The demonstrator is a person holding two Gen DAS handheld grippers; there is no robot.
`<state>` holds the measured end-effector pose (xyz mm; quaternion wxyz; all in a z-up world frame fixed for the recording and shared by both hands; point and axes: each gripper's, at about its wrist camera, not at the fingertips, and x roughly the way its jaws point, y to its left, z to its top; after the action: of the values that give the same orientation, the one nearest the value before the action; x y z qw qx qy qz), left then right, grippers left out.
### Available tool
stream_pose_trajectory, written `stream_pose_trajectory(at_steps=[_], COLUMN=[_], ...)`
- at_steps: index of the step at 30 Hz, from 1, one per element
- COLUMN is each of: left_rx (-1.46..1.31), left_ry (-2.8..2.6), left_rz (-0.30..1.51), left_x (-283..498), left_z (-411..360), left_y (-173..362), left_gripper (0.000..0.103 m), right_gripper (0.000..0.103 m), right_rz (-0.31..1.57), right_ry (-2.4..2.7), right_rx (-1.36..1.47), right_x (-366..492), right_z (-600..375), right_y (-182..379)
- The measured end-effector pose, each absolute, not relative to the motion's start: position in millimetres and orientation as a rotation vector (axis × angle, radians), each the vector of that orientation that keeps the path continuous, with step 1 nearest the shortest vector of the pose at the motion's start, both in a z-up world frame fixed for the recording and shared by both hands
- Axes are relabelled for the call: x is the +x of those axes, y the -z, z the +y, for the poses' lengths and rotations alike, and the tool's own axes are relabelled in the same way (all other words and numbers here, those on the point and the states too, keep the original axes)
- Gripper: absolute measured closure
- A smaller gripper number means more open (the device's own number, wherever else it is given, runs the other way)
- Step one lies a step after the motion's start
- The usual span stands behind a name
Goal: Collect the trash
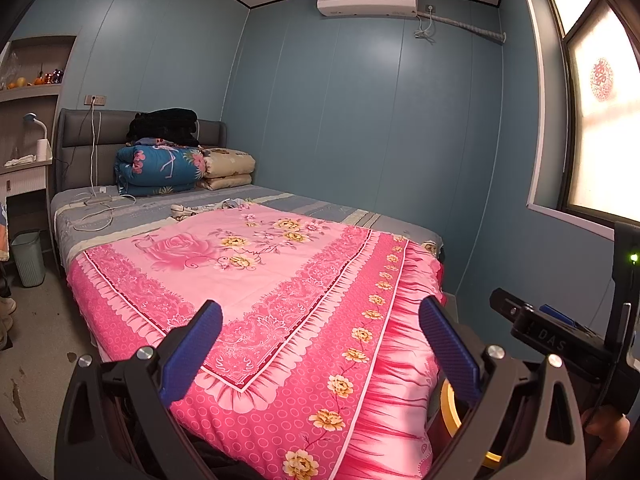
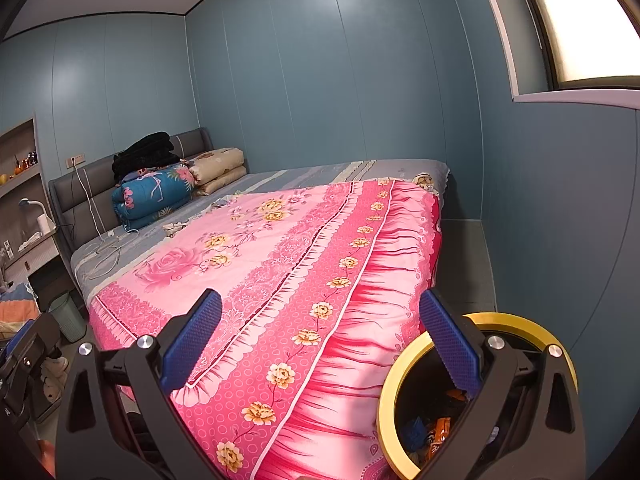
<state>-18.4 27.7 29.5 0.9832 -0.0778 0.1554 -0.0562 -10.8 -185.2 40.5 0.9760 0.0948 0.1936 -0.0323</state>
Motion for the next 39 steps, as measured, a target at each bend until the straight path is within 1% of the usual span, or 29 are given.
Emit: stream_pose_trajectory(at_steps=[39], left_rx=[-0.148], left_ry=[0.136], left_rz=[0.329], left_x=[-12.8], left_z=[25.7], left_y=[-25.5], left_gripper=[0.008], right_gripper=[0.008], right_rz=[0.415], right_ry=[0.064], right_rx=[0.210], right_x=[-10.3], right_z=[-188.0], right_y=[-30.3])
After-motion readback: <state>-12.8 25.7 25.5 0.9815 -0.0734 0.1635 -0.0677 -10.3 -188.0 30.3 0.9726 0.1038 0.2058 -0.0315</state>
